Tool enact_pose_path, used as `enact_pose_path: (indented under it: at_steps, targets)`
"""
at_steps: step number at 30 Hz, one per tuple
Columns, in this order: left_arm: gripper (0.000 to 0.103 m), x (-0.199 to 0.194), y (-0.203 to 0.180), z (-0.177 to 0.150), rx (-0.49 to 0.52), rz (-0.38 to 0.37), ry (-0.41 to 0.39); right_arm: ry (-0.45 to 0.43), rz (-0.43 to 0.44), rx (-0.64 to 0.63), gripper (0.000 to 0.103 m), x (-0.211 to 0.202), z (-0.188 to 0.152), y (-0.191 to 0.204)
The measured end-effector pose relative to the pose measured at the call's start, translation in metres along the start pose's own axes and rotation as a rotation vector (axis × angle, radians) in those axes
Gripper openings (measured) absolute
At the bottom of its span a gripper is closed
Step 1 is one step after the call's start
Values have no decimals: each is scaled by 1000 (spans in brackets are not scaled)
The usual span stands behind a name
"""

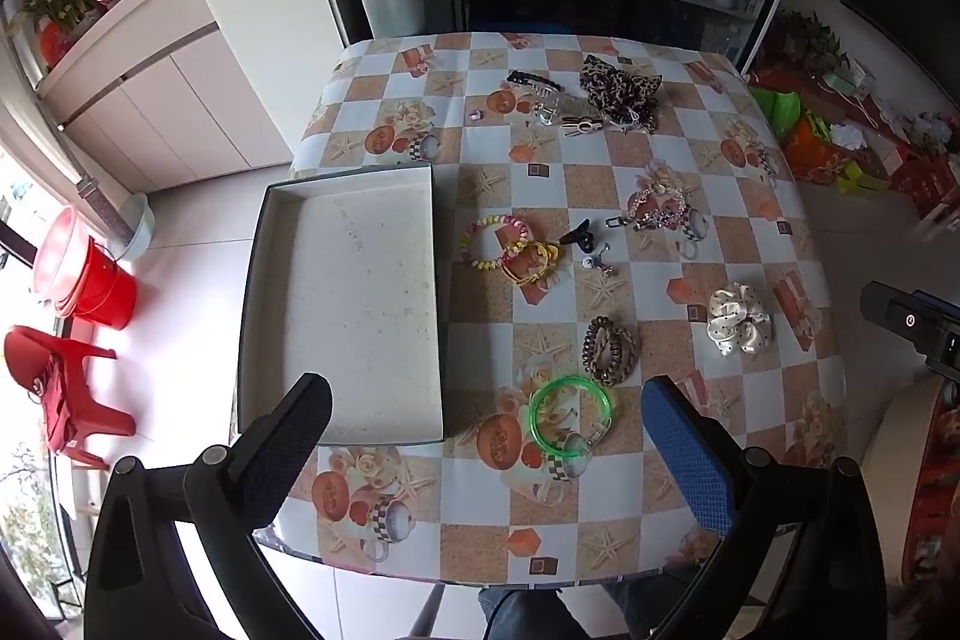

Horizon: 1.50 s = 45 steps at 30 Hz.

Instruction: Organize jewelry

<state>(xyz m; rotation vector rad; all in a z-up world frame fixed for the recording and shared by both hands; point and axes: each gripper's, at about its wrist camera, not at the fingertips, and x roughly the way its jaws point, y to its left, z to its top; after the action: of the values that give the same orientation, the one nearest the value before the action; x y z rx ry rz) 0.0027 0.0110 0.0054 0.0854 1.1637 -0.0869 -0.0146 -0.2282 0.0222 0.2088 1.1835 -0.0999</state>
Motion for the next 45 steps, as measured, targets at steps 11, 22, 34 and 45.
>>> enact_pose_path:
  at_steps: [11, 22, 34, 45]
  targets:
    - [103, -2, 0, 3, -1, 8, 0, -4, 2, -4, 84, -4, 2, 2]
    - [103, -2, 1, 4, -5, 9, 2, -5, 3, -5, 84, -5, 3, 3]
    - [103, -2, 2, 3, -6, 9, 0, -7, 3, -5, 84, -4, 1, 3]
    - [103, -2, 3, 3, -6, 9, -1, -8, 2, -5, 84, -3, 1, 3]
